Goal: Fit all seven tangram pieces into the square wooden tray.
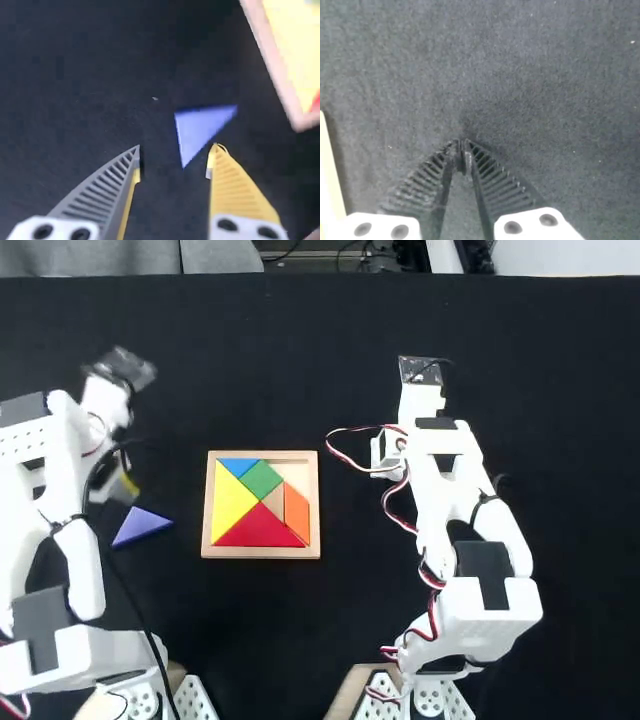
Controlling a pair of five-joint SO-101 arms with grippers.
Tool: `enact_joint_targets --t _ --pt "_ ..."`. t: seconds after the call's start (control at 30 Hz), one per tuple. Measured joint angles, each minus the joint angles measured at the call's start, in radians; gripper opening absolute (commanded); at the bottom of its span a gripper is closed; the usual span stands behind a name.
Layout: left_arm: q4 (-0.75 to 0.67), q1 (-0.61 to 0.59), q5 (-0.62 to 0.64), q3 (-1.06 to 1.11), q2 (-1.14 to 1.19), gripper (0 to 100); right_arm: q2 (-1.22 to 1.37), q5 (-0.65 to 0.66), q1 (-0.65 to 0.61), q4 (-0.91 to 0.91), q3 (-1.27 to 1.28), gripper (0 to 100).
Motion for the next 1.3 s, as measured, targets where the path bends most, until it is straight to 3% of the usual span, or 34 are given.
enact_joint_targets --t 0.1,0.2,0.3,0.43,0.53,0.7,0.9,1.03,1.3 --pt "0.006 -0.017 -0.244 0.012 0.009 22 0.0 0.0 0.0 0.0 0.0 1.1" --pt "-0.014 -0.015 -0.333 0.012 0.02 22 0.0 0.0 0.0 0.0 0.0 1.1" --pt "-0.14 0.005 -0.315 0.035 0.032 22 0.0 0.0 0.0 0.0 0.0 1.1" --pt "-0.399 0.034 -0.158 0.133 0.087 22 0.0 0.0 0.0 0.0 0.0 1.1" --pt "-0.508 0.035 -0.153 0.209 0.13 22 0.0 0.0 0.0 0.0 0.0 1.1" --pt "-0.436 0.035 -0.18 0.226 0.13 22 0.0 0.0 0.0 0.0 0.0 1.1" --pt "-0.235 0.035 -0.118 0.213 -0.017 28 0.0 0.0 0.0 0.0 -0.043 1.1" --pt "-0.187 0.034 -0.083 0.213 -0.094 29 0.0 0.0 0.0 0.0 -0.043 1.1" --pt "-0.226 0.031 -0.295 0.221 0.035 29 0.0 0.0 0.0 0.0 -0.043 1.1"
